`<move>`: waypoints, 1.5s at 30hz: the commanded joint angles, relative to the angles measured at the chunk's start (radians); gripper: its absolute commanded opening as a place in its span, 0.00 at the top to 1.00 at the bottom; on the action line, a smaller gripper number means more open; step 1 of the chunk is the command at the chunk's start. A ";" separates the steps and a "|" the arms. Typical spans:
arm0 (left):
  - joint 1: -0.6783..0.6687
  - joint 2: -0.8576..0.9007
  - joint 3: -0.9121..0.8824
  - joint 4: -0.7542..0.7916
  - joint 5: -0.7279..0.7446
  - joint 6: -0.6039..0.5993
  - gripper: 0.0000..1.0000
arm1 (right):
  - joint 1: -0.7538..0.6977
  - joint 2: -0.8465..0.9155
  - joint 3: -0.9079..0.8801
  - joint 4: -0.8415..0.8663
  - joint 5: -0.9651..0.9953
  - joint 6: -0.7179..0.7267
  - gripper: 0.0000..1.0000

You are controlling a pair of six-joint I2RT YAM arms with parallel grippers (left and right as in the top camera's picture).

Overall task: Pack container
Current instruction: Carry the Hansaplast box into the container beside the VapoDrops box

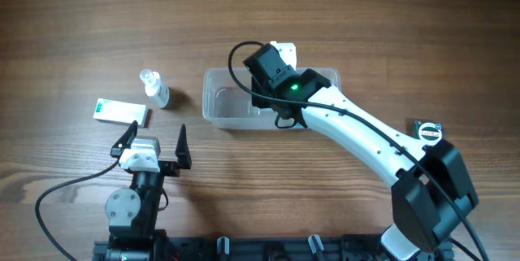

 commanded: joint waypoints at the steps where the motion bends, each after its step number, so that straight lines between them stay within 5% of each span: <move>1: -0.005 -0.007 -0.008 0.002 0.011 0.022 0.00 | 0.002 0.047 -0.001 0.005 0.035 0.011 0.21; 14: -0.005 -0.007 -0.008 0.002 0.011 0.022 0.00 | 0.002 0.080 -0.001 0.010 0.024 0.029 0.20; 21: -0.005 -0.007 -0.008 0.002 0.011 0.022 0.00 | 0.002 0.080 -0.001 0.010 0.005 0.026 0.00; 30: -0.005 -0.007 -0.008 0.002 0.011 0.022 0.00 | 0.002 0.078 -0.001 -0.012 -0.010 0.014 0.10; 37: -0.005 -0.007 -0.008 0.002 0.011 0.022 0.00 | -0.013 0.035 -0.001 -0.063 -0.037 -0.004 0.39; 45: -0.005 -0.007 -0.008 0.002 0.011 0.022 0.00 | -0.099 -0.269 -0.001 -0.191 0.006 -0.026 0.32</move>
